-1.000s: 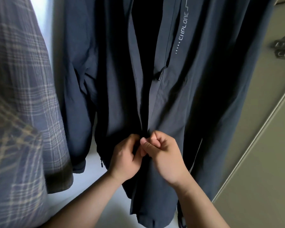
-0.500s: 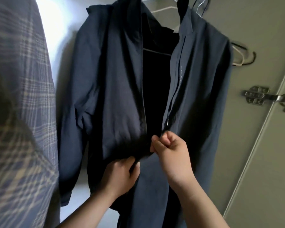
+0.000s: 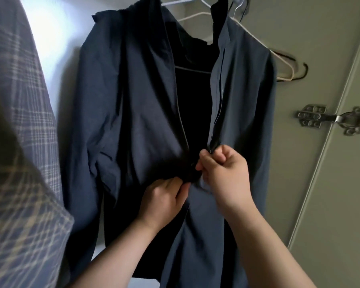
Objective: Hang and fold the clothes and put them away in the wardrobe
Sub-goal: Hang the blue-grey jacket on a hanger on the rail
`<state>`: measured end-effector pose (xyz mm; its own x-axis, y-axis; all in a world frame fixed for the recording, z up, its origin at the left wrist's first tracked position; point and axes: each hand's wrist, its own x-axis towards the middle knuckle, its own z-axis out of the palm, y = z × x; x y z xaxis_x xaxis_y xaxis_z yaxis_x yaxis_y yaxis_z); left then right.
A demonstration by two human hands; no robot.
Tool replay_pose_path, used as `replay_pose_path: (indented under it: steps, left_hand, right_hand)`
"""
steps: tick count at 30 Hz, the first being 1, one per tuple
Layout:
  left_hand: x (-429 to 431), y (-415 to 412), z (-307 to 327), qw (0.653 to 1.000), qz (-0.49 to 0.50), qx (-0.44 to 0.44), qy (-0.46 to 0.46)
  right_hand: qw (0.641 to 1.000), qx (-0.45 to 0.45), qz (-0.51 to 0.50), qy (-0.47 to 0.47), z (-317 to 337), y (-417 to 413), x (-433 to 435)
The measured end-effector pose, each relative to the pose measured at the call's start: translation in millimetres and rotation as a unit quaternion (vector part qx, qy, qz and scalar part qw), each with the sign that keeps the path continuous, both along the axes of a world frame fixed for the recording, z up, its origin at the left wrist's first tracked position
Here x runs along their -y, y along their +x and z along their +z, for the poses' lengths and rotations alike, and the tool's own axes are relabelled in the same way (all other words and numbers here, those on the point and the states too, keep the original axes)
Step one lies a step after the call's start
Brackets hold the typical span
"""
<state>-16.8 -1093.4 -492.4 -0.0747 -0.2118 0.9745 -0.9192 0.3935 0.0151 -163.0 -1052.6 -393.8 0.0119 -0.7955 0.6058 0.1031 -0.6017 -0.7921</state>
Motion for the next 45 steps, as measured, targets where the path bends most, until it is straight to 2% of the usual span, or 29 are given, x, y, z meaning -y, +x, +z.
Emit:
replay_pose_path:
  steps: [3,5,8,13,15,20,25,29,34,36,38,41,45]
  left_hand:
    - [-6,-4,8,0.999,-0.004,-0.010,0.034]
    - [-14,-13,25,0.995,-0.018,-0.061,0.072]
    - [-14,-27,59,0.990,-0.007,-0.114,0.079]
    - [-3,-31,74,0.997,0.053,-0.008,0.059]
    - [0,-28,69,0.996,0.075,0.007,0.042]
    - [-1,-18,61,0.996,0.079,-0.008,0.045]
    - [-8,-25,103,0.994,0.088,-0.053,0.025]
    - [0,-31,117,0.994,0.109,-0.013,0.010]
    - [10,-18,103,0.994,0.101,0.022,0.021]
    - [7,-14,104,0.996,0.091,0.017,0.017]
    - [0,-14,118,0.996,0.086,-0.011,0.005]
    - [-9,-18,152,0.990,0.128,-0.060,-0.015]
    - [-7,-23,180,0.989,0.140,-0.049,-0.018]
  right_hand:
    - [1.000,-0.012,-0.018,-0.016,10,-1,-1]
    - [1.000,-0.018,-0.013,-0.004,9,0,-3]
    - [0.999,-0.018,-0.020,-0.019,14,1,-4]
    - [0.996,-0.033,-0.059,-0.053,38,-4,-3]
    - [0.994,-0.041,-0.075,-0.067,53,-7,-1]
    - [0.985,-0.096,-0.103,-0.102,80,-7,-2]
    - [0.981,-0.121,-0.118,-0.098,91,-1,-3]
    - [0.974,-0.143,-0.131,-0.113,108,2,-1]
    - [0.988,-0.071,-0.100,-0.098,145,-3,4]
    - [0.985,-0.099,-0.096,-0.108,154,0,5]
    - [0.981,-0.120,-0.098,-0.118,159,5,5]
    - [0.980,-0.124,-0.100,-0.122,169,8,2]
    - [0.979,-0.139,-0.089,-0.117,179,12,-4]
